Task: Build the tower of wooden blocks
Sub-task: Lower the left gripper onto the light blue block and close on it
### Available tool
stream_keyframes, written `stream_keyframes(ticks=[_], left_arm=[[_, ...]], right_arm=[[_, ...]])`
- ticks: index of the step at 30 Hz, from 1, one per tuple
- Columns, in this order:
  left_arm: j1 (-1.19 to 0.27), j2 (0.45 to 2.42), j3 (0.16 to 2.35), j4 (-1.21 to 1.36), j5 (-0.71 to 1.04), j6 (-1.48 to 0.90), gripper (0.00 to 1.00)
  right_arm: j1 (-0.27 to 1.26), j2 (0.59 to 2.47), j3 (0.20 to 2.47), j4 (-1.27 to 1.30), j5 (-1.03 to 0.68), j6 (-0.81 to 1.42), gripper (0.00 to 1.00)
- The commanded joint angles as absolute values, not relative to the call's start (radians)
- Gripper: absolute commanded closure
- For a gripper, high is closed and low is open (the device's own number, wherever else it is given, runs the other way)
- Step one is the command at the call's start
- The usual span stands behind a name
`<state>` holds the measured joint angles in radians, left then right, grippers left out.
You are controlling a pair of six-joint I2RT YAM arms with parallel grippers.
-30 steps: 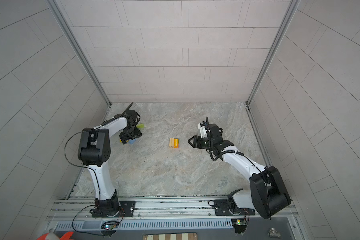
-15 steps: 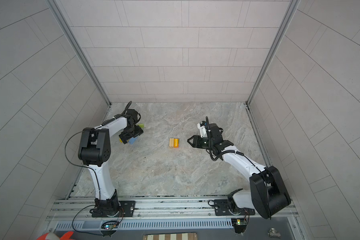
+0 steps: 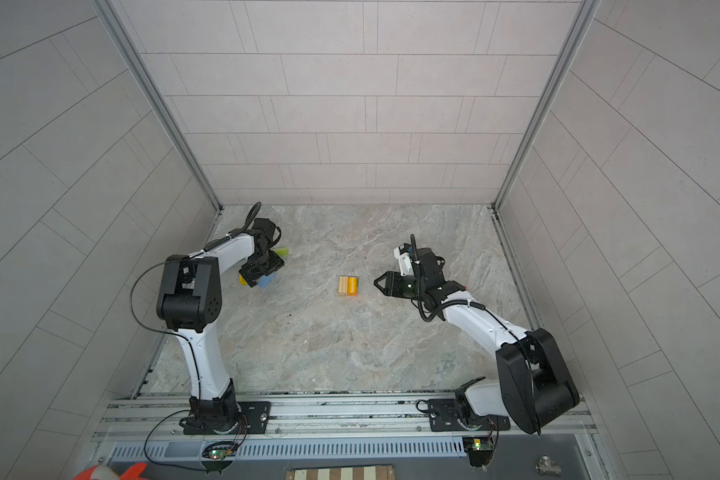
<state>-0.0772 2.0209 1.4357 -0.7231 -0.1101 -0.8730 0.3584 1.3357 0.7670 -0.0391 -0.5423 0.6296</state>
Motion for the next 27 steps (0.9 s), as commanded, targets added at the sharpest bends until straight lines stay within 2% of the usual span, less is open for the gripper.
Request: stream_keyframes(ticks=[1, 8, 19, 27], left_arm=[[-0.084, 2.028, 1.414, -0.727, -0.128, -0.902, 0.18], [-0.086, 2.037, 1.401, -0.727, -0.124, -0.906, 0.19], [-0.1, 2.022, 1.394, -0.723, -0.117, -0.896, 0.37], [-0.152, 1.986, 1.386, -0.721, -0.103, -0.85, 0.41]], right_arm=[[0.363, 1.342, 0.759, -0.022, -0.545, 0.634, 0.5], [0.363, 1.347, 0.758, -0.018, -0.548, 0.638, 0.51], [0.364, 1.354, 0.759, -0.018, -0.546, 0.639, 0.52], [0.359, 1.358, 0.77, -0.039, -0.544, 0.628, 0.53]])
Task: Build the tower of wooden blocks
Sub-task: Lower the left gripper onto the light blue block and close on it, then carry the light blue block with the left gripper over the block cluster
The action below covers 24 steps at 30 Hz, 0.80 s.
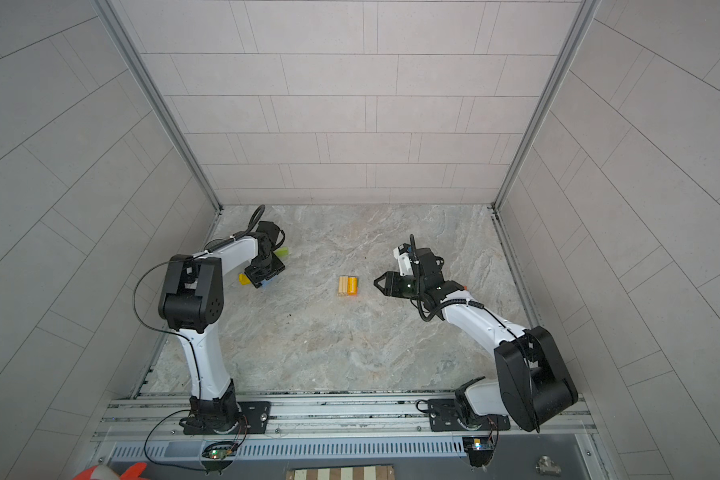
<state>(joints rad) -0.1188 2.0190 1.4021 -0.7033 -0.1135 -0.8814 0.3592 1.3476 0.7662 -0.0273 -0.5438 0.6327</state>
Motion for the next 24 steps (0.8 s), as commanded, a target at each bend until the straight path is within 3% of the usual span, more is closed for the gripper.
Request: stream_keyframes(ticks=[1, 8, 14, 24], left_arm=[[-0.164, 1.978, 1.389, -0.722, -0.1, -0.841, 0.41], [-0.274, 1.932, 1.469, -0.781, -0.074, -0.758, 0.44], [-0.398, 1.924, 1.579, -0.824, -0.037, -0.652, 0.5], [-0.58, 2.066, 1.888, -0.959, -0.053, -0.523, 0.5]], right_arm=[[0.357, 1.36, 0.774, -0.047, -0.545, 0.625, 0.53], [0.325, 1.363, 0.796, -0.112, -0.516, 0.603, 0.5], [0.252, 1.347, 0.783, -0.131, -0.542, 0.618, 0.4], [0.116, 1.292, 0.734, -0.151, -0.6, 0.622, 0.36]])
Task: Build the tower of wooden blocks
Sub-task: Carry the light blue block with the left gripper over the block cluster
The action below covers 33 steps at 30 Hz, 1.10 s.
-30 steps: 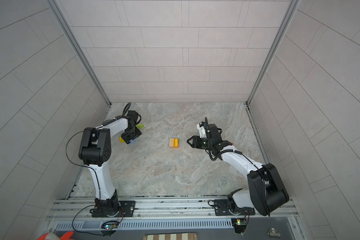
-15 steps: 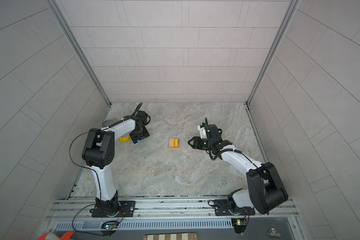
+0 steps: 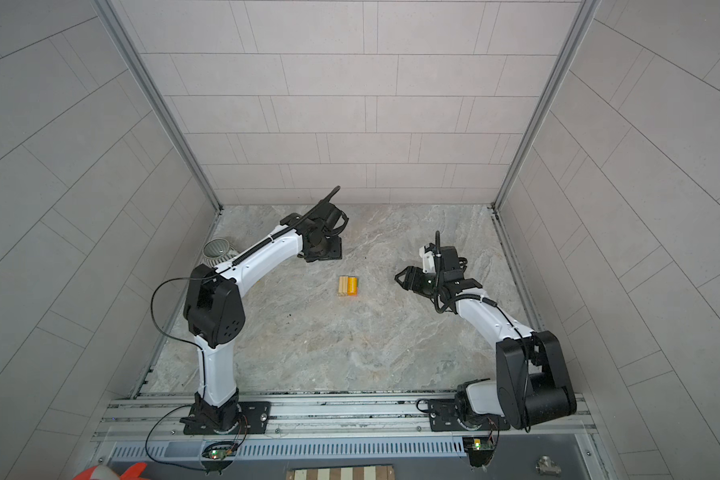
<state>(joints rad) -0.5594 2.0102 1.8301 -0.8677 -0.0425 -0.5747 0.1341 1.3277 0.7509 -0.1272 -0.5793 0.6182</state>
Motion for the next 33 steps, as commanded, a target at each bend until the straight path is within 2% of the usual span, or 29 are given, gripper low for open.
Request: stream_keyframes(ticks=[1, 12, 33], left_arm=[[-0.589, 2.077, 1.901, -0.964, -0.056, -0.522, 0.5], [-0.648, 2.129, 1.884, -0.931, -0.078, -0.536, 0.49], [-0.673, 2.201, 1.807, -0.864, -0.076, -0.609, 0.48]], right_arm=[[0.109, 1.288, 0.732, -0.154, -0.6, 0.621, 0.36], [0.078, 1.287, 0.714, -0.151, -0.595, 0.611, 0.35], [0.078, 1.304, 0.68, -0.094, -0.614, 0.632, 0.35]])
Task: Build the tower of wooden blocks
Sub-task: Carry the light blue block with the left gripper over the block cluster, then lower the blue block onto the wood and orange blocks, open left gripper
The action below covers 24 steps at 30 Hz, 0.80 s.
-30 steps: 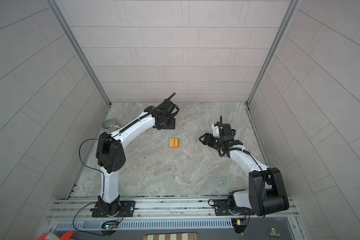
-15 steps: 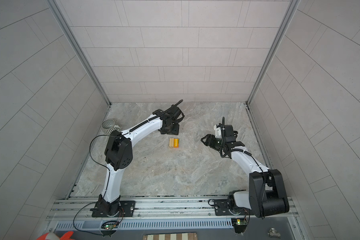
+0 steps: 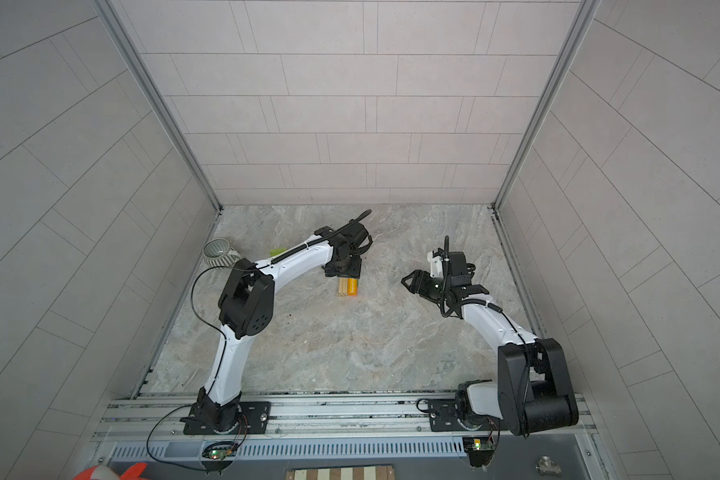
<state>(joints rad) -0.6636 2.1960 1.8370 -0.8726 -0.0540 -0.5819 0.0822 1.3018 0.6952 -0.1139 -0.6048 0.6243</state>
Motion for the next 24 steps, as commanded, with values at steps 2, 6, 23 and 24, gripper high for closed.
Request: stream_keyframes(ticks=[2, 6, 23, 24], left_arm=[[-0.675, 2.197, 1.791, -0.856, -0.081, -0.617, 0.48], [-0.675, 2.188, 1.775, -0.843, -0.081, -0.629, 0.47], [-0.691, 2.143, 1.761, -0.847, -0.112, -0.653, 0.46], [-0.693, 2.141, 1.761, -0.848, -0.115, -0.653, 0.46]], right_arm=[[0.078, 1.305, 0.68, -0.09, -0.615, 0.635, 0.35], [0.078, 1.307, 0.678, -0.085, -0.617, 0.637, 0.35], [0.077, 1.313, 0.672, -0.073, -0.62, 0.641, 0.35], [0.078, 1.313, 0.672, -0.073, -0.621, 0.641, 0.35]])
